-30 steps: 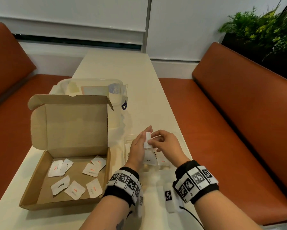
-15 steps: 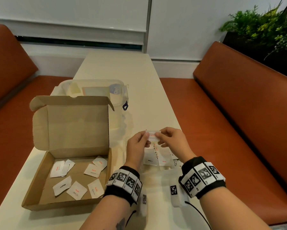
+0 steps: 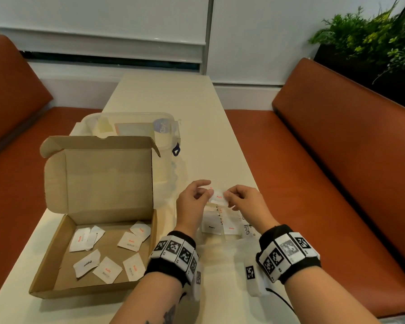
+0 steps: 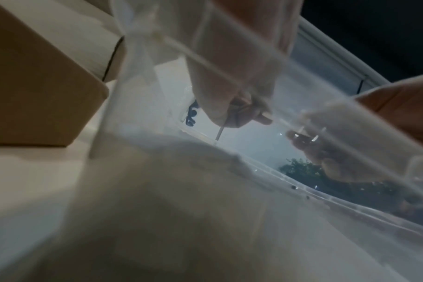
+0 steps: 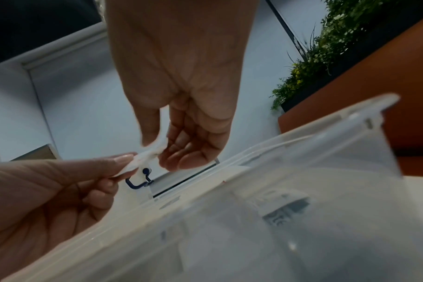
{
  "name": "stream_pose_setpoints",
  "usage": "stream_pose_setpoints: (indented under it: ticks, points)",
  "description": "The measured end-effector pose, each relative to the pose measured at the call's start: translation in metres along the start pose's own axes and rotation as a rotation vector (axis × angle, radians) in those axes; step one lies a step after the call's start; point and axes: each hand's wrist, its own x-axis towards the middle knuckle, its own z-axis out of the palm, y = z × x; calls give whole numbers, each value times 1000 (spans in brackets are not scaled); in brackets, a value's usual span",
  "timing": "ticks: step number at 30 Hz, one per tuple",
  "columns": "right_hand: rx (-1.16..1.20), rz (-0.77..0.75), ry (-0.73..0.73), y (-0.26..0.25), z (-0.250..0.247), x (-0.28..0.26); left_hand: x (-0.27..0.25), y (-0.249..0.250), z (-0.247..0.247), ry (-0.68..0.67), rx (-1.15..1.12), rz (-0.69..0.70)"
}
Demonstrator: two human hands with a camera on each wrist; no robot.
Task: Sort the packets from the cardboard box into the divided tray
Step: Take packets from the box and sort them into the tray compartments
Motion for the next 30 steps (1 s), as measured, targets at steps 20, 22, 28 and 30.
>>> stream_pose_setpoints:
  ticks: [20,22,28,30]
  points:
    - [-626,101,-246,25,-16,-2,3,-5,-8,88,577,24]
    - [-650,105,-277,27,-13,-4,3,-7,-7,55,642,-9]
    - [-765,-12,-245,31,-5,-12,1,-10,-3,-38,706,-19]
    - [-779,-66,-220,31,-4,-14,2,-10,-4,-46,717,-21]
